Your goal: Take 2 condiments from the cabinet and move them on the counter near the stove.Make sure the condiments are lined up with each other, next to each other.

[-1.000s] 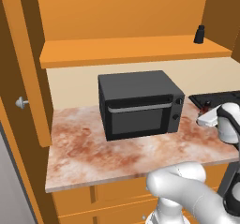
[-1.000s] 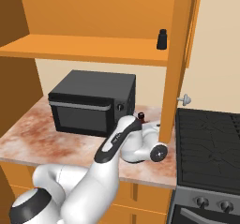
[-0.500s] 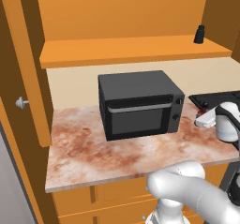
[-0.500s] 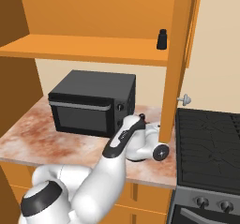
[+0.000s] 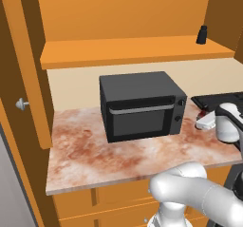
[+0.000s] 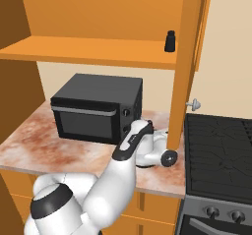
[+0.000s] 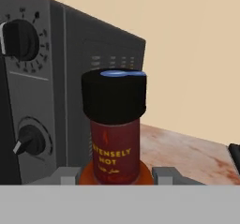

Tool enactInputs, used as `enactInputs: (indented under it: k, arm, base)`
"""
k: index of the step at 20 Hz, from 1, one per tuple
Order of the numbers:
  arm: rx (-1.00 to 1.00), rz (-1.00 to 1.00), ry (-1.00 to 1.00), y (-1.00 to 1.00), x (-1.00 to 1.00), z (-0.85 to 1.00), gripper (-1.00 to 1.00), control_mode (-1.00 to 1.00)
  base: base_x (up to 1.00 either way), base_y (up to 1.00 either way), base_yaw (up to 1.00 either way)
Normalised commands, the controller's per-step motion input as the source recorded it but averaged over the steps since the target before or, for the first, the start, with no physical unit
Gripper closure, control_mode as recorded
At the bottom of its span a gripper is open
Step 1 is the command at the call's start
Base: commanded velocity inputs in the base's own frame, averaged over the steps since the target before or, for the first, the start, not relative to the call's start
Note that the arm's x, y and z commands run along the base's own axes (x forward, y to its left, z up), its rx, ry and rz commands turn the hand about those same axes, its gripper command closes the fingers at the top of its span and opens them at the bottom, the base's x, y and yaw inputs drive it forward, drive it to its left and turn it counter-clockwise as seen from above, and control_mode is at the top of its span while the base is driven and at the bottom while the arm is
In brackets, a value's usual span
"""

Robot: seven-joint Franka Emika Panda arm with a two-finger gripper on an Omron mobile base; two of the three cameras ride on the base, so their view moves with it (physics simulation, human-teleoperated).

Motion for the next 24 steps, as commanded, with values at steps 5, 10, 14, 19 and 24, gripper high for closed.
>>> enactInputs:
  k: [5,10,14,19,24]
  arm:
    - [0.00,0.00,0.00,0.00,0.07,-0.17,1.00,-1.00]
    - [0.00,0.01,0.00,0.00,0.06,-0.15,1.00,-1.00]
    - [0.00,0.01,0.00,-0.03,0.06,-0.12,1.00,-1.00]
    - [0.00,0.01,0.00,-0.10,0.04,-0.03,1.00,-1.00]
    - [0.00,0.01,0.00,-0.05,0.08,-0.09,1.00,-1.00]
  base:
    - [0.00,0.00,0.00]
    - [0.00,0.00,0.00]
    - [0.00,0.00,0.00]
    - [0.00,0.00,0.00]
    - [0.00,0.00,0.00]
